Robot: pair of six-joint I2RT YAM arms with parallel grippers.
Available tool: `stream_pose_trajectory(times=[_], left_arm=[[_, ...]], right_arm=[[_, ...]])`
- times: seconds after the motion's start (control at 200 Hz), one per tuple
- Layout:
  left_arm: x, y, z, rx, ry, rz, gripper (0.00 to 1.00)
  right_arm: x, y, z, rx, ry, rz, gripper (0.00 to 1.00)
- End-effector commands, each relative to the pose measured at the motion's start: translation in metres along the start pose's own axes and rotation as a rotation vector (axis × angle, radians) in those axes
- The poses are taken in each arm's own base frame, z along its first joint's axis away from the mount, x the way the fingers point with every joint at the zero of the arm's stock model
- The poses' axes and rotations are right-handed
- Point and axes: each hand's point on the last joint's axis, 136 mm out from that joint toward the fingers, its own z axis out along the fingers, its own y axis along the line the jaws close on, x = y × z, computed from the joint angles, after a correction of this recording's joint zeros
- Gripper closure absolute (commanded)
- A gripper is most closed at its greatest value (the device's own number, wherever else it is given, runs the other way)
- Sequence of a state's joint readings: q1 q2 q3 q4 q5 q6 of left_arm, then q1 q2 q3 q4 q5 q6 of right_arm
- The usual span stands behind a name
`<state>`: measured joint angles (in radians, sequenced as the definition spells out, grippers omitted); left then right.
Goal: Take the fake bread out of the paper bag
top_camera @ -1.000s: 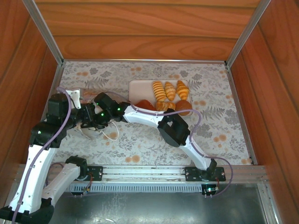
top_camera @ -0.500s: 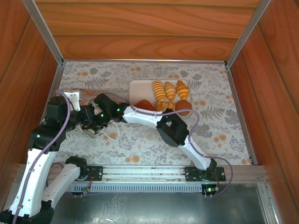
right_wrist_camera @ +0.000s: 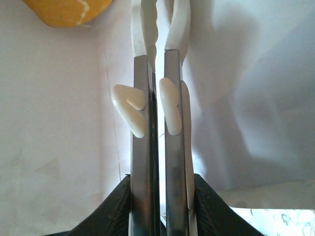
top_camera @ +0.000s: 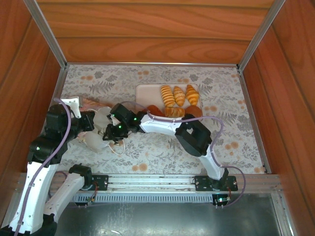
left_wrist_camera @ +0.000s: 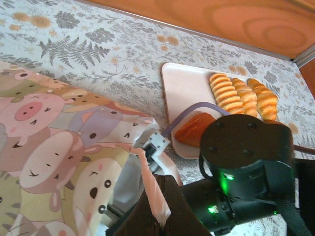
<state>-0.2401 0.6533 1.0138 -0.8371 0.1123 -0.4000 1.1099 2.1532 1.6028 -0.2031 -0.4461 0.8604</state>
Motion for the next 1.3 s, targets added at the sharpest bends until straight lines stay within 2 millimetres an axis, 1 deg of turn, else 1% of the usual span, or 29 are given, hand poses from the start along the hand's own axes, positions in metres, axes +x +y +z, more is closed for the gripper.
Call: stream_pose_trajectory(times=[0.0, 0.08, 0.145, 0.21, 0.28, 0.335, 0.36, 0.385, 0.42, 0.44, 0.46, 0.505, 0.545, 0.57, 0.62, 0.68, 0.705, 0.745, 0.78, 0.875, 0.965, 1.035, 1.085, 1.165, 1.219, 1.264, 1.294], left_arm=[[0.004, -0.004, 0.005, 0.024, 0.021, 0.027, 1.00], [0.009, -0.017, 0.011, 0.094, 0.072, 0.018, 1.00], [0.009, -0.034, 0.019, 0.181, 0.108, -0.017, 1.00], [0.007, -0.050, 0.026, 0.237, 0.136, -0.020, 1.00], [-0.001, -0.081, 0.030, 0.326, 0.124, 0.019, 1.00], [-0.004, -0.103, 0.031, 0.356, 0.122, 0.072, 1.00], [-0.003, -0.111, 0.032, 0.363, 0.130, 0.098, 1.00], [-0.001, -0.117, 0.033, 0.368, 0.139, 0.112, 1.00], [0.008, -0.121, 0.037, 0.374, 0.169, 0.119, 1.00], [0.015, -0.118, 0.039, 0.360, 0.188, 0.124, 1.00], [0.021, -0.108, 0.041, 0.310, 0.205, 0.126, 1.00], [0.033, -0.071, 0.044, 0.142, 0.215, 0.129, 1.00], [0.034, -0.042, 0.040, 0.027, 0.164, 0.133, 1.00], [0.034, -0.029, 0.036, -0.014, 0.130, 0.123, 1.00], [0.029, -0.009, 0.021, -0.065, 0.068, 0.088, 1.00], [0.024, 0.010, 0.002, -0.123, 0.027, 0.071, 1.00], [0.022, 0.014, -0.004, -0.134, 0.021, 0.076, 1.00], [0.022, 0.015, -0.009, -0.127, 0.029, 0.087, 1.00], [0.022, 0.012, -0.010, -0.113, 0.046, 0.096, 1.00], [0.027, 0.005, -0.001, -0.081, 0.105, 0.115, 1.00], [0.026, -0.005, 0.005, -0.044, 0.127, 0.119, 1.00], [0.026, -0.017, 0.011, 0.017, 0.154, 0.123, 1.00], [0.028, -0.027, 0.015, 0.061, 0.182, 0.124, 1.00], [0.036, -0.036, 0.026, 0.090, 0.243, 0.132, 1.00], [0.041, -0.039, 0.032, 0.085, 0.271, 0.160, 1.00], [0.042, -0.038, 0.034, 0.061, 0.267, 0.184, 1.00], [0.043, -0.035, 0.035, 0.042, 0.260, 0.194, 1.00]], right_arm=[[-0.011, 0.031, -0.028, -0.067, -0.066, -0.098, 0.67], [-0.008, 0.039, -0.035, -0.098, -0.073, -0.126, 0.66], [-0.007, 0.035, -0.043, -0.066, -0.095, -0.148, 0.64], [-0.004, 0.020, -0.053, -0.004, -0.118, -0.150, 0.64], [0.003, 0.000, -0.064, 0.051, -0.140, -0.132, 0.65], [0.014, -0.016, -0.071, 0.083, -0.148, -0.111, 0.65], [0.019, -0.023, -0.073, 0.095, -0.147, -0.103, 0.65], [0.023, -0.026, -0.075, 0.098, -0.147, -0.100, 0.65], [0.027, -0.029, -0.077, 0.097, -0.146, -0.096, 0.65], [0.030, -0.029, -0.078, 0.092, -0.145, -0.093, 0.65], [0.030, -0.029, -0.078, 0.083, -0.146, -0.092, 0.65], [0.029, -0.026, -0.075, 0.067, -0.140, -0.092, 0.65], [0.027, -0.022, -0.071, 0.060, -0.122, -0.095, 0.65], [0.025, -0.021, -0.068, 0.059, -0.107, -0.095, 0.66], [0.023, -0.014, -0.062, 0.047, -0.071, -0.099, 0.65], [0.022, -0.011, -0.059, 0.055, -0.049, -0.102, 0.65], [0.021, -0.010, -0.059, 0.057, -0.054, -0.104, 0.65], [0.021, -0.009, -0.060, 0.049, -0.063, -0.101, 0.65], [0.020, -0.006, -0.062, 0.033, -0.073, -0.103, 0.65], [0.024, 0.001, -0.064, 0.003, -0.067, -0.120, 0.64], [0.030, 0.008, -0.065, -0.020, -0.052, -0.132, 0.62], [0.034, 0.010, -0.066, -0.037, -0.039, -0.127, 0.61], [0.038, 0.008, -0.070, -0.019, -0.031, -0.124, 0.60], [0.040, 0.003, -0.085, 0.027, -0.071, -0.130, 0.60], [0.040, -0.002, -0.096, 0.065, -0.102, -0.132, 0.59], [0.042, -0.009, -0.102, 0.102, -0.113, -0.126, 0.58], [0.044, -0.010, -0.105, 0.104, -0.113, -0.132, 0.57]])
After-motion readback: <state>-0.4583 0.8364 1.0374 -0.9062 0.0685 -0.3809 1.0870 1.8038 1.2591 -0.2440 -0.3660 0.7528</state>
